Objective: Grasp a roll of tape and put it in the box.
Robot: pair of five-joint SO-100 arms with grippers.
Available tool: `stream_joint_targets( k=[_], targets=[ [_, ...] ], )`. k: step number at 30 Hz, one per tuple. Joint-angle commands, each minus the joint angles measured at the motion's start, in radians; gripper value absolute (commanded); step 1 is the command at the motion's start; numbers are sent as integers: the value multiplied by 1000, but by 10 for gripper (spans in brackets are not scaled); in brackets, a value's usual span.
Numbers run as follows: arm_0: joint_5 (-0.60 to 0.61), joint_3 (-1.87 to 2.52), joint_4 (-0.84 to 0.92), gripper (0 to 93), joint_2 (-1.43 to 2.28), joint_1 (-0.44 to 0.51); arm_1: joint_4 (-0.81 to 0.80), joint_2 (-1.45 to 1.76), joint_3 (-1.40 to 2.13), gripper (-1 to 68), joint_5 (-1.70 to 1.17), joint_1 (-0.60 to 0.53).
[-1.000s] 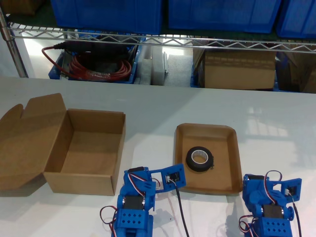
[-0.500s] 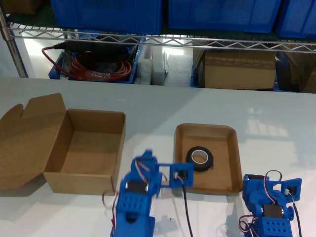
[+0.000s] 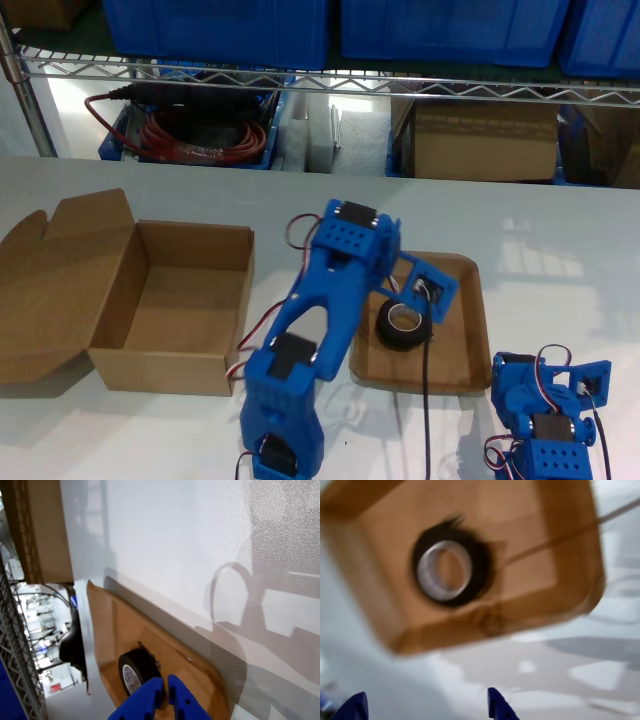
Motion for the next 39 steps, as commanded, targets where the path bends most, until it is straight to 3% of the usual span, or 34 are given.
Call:
stream_joint_targets(
  k=[1,16,39],
  targets=[
    [-23,-57,28,324,-83,51,-5,6,14,3,3,-3],
    [-87,-115,-6,314,-259,155,-5,6,14,3,3,-3],
    [-129,-158,-95,282,-445,126,-5,6,14,3,3,-3]
  ],
)
